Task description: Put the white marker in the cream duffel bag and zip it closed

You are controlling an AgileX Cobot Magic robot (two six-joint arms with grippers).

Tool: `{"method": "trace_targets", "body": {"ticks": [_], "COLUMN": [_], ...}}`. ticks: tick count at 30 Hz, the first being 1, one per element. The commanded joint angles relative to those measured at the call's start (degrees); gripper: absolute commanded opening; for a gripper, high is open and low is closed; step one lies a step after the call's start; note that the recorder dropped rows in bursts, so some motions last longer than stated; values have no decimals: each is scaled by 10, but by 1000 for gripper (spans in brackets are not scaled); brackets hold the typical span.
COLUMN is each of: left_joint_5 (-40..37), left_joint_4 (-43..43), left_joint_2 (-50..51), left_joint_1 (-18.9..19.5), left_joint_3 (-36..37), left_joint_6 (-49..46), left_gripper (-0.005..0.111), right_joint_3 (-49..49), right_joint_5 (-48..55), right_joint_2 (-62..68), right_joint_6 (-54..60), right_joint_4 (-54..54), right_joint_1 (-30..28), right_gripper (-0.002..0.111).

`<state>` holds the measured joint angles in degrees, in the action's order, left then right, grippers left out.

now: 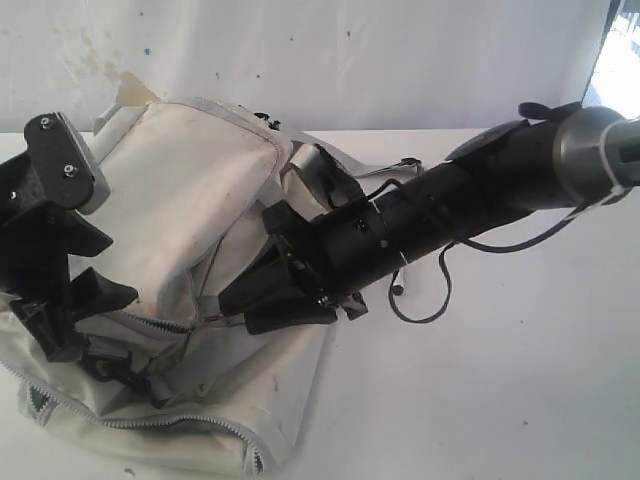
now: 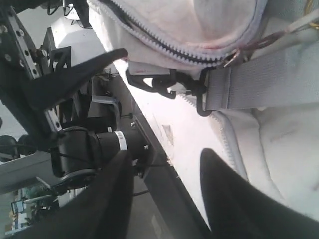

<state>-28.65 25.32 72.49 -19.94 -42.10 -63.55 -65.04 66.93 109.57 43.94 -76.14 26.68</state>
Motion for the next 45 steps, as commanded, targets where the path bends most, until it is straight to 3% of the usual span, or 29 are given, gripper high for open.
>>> {"method": "trace_targets", "body": {"ticks": [1, 9, 13, 21, 27, 36, 39, 44, 45], "left_joint_5": [6, -46, -33, -23, 13, 4, -8, -57, -61], "left_joint_4": [19, 30, 29, 13, 14, 15, 18, 29, 29], "left_joint_2": [23, 30, 31, 66, 72, 109, 108, 108, 108], "left_joint_1": [-2, -2, -2, -2, -2, -2, -2, -2, -2], "left_joint_3": [2, 1, 1, 1, 0, 2, 0, -17, -19], "left_joint_6": [-7, -33, -43, -101, -106, -118, -117, -117, -118], "left_gripper": [64, 64, 64, 64, 64, 63, 50, 4, 0], "right_joint_3": [-2, -2, -2, -2, -2, -2, -2, -2, -2], "right_joint_5": [-15, -119, -147, -155, -157, -197, -197, -198, -198], "right_joint_2": [19, 31, 33, 41, 49, 49, 49, 49, 49], "right_joint_6": [9, 9, 1, 1, 1, 1, 1, 1, 1], "right_joint_4": [-16, -28, -38, -72, -109, -116, -117, -117, -117], "right_joint_1": [16, 48, 63, 66, 66, 66, 66, 66, 66], "right_gripper": [41, 41, 41, 41, 41, 41, 41, 41, 41]}}
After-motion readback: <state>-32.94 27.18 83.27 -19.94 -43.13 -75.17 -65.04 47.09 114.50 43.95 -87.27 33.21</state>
